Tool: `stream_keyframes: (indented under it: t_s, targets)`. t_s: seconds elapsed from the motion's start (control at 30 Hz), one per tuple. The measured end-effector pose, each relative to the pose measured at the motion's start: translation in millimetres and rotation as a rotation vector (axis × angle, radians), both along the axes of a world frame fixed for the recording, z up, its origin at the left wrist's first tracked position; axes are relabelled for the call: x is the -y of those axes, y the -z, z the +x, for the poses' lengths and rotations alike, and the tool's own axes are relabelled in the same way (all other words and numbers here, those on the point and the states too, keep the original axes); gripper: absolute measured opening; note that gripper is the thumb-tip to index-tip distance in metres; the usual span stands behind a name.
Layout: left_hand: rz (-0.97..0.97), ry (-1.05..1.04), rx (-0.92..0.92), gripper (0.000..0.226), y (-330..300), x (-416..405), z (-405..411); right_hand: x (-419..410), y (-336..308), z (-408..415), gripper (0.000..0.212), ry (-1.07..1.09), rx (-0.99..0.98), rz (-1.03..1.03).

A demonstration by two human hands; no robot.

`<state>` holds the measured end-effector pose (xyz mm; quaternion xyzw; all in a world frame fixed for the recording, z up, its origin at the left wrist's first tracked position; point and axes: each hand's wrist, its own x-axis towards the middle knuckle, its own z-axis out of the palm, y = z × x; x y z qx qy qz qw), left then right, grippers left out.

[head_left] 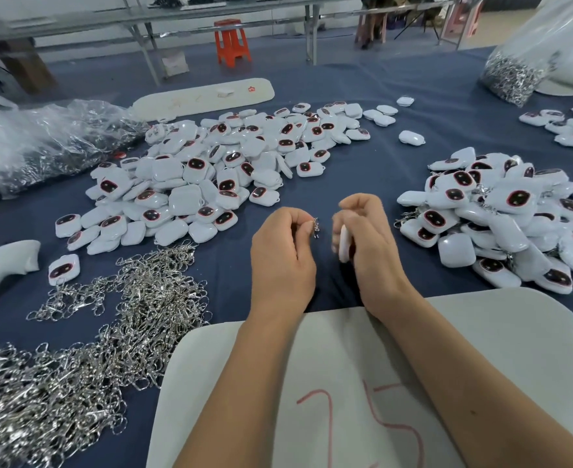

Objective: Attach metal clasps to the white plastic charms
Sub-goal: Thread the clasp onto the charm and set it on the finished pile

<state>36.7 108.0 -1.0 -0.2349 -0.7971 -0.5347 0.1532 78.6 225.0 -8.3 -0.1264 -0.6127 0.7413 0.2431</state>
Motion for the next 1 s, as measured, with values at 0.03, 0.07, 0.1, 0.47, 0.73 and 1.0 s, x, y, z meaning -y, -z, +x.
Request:
stream_keyframes:
  t_s: [0.03, 0.07, 0.1, 0.47, 0.73, 1.0]
  targets:
    - [-0.021, 0.008, -0.011, 0.013, 0, 3, -2, -3, 0, 0, 0.019, -0.003, -0.009, -0.033]
    - [-0.042, 0.018, -0.018, 0.014, 0, 5, -3, -5, 1, 0, 0.023, 0.007, 0.011, 0.001]
    - [-0.061, 0.031, -0.021, 0.014, 1, 7, -4, -9, 2, 1, 0.026, 0.029, 0.041, 0.058]
    - [-0.209, 0.186, 0.025, 0.018, 1, 7, -1, -15, 4, -1, 0.011, 0.124, -0.020, -0.052]
    - [-0.193, 0.194, 0.052, 0.019, 1, 8, -2, -15, 2, 1, 0.022, 0.209, 0.068, 0.105]
    - [-0.198, 0.189, 0.030, 0.018, 1, 8, -2, -15, 3, 1, 0.011, 0.130, 0.089, 0.197]
